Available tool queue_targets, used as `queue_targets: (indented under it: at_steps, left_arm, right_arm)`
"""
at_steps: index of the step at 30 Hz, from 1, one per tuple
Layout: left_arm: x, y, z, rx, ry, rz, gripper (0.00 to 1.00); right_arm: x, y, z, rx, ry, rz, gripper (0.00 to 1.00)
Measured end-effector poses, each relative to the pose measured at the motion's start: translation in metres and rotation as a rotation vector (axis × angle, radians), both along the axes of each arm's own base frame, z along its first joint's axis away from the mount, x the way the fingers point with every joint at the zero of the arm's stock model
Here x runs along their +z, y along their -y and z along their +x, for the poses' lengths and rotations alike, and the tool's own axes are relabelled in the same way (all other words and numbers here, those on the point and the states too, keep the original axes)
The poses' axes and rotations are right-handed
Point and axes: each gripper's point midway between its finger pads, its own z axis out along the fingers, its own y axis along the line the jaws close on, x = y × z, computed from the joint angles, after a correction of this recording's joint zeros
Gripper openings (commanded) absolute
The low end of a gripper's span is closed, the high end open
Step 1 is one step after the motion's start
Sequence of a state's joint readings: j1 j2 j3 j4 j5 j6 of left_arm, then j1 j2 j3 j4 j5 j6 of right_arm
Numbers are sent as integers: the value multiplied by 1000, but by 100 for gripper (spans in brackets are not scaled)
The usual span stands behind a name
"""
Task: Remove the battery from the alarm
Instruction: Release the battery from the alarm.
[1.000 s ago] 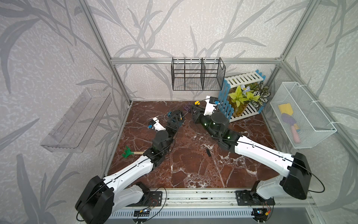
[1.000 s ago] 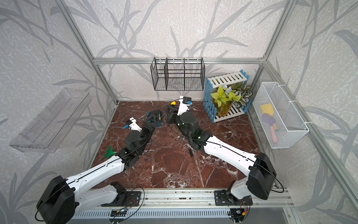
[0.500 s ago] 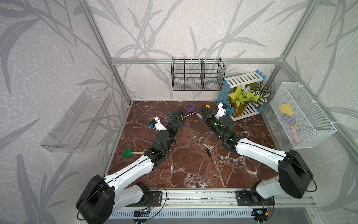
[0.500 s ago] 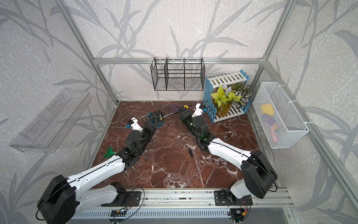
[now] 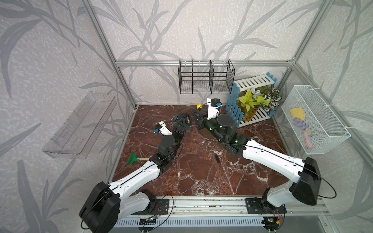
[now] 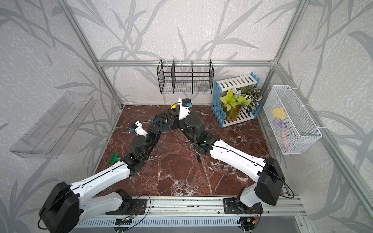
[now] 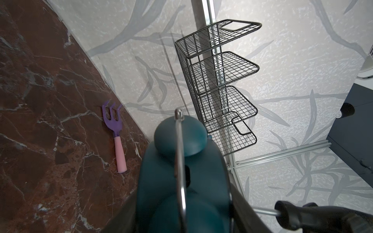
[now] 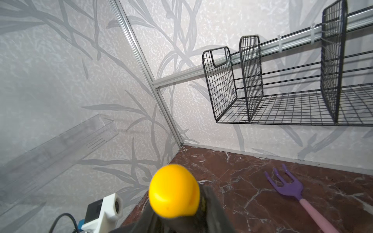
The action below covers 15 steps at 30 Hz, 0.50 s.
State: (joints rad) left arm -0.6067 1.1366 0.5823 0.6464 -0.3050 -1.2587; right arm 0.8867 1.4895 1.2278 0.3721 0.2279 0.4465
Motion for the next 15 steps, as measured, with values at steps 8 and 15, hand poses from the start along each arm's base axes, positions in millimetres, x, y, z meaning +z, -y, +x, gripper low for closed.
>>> queue_targets:
  at_steps: [8, 15]
  left_arm:
    - [-26, 11, 3, -53, -75, 48, 9]
    - [-21, 10, 5, -60, -62, 6, 9]
  right_arm:
    - [-61, 56, 36, -16, -280, 362, 0]
    - [-78, 72, 47, -19, -412, 618, 0]
